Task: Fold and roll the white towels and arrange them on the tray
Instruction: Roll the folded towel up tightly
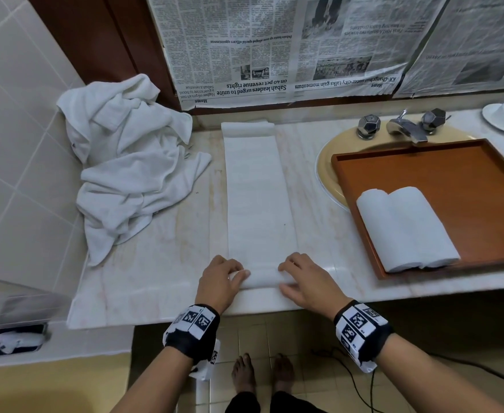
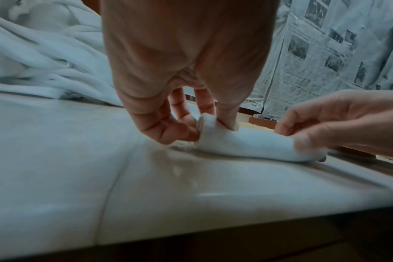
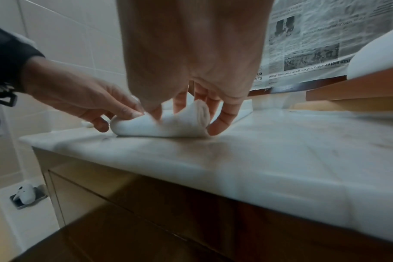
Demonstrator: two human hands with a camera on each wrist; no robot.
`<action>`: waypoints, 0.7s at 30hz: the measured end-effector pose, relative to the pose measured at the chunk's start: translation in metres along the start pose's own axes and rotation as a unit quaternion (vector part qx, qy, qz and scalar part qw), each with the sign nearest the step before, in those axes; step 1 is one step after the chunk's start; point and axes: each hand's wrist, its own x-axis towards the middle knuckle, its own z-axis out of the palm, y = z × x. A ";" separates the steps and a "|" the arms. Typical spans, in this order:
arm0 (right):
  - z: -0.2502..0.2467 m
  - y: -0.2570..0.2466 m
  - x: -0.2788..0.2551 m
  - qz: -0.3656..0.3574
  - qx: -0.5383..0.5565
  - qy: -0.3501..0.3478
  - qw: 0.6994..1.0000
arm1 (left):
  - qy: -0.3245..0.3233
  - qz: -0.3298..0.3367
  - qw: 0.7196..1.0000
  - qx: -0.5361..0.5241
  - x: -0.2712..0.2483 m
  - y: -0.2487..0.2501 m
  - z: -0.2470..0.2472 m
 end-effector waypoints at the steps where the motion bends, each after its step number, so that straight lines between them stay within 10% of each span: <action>1: 0.001 0.000 -0.001 -0.010 -0.014 -0.007 1.000 | 0.006 0.009 1.000 0.007 -0.001 0.001 0.001; 7: -0.001 0.004 0.009 0.033 0.048 -0.003 0.998 | 0.042 0.167 0.981 0.093 -0.006 -0.004 0.016; 21: -0.010 0.006 0.015 0.022 0.054 -0.020 0.998 | -0.080 0.099 0.988 0.082 0.014 -0.014 0.010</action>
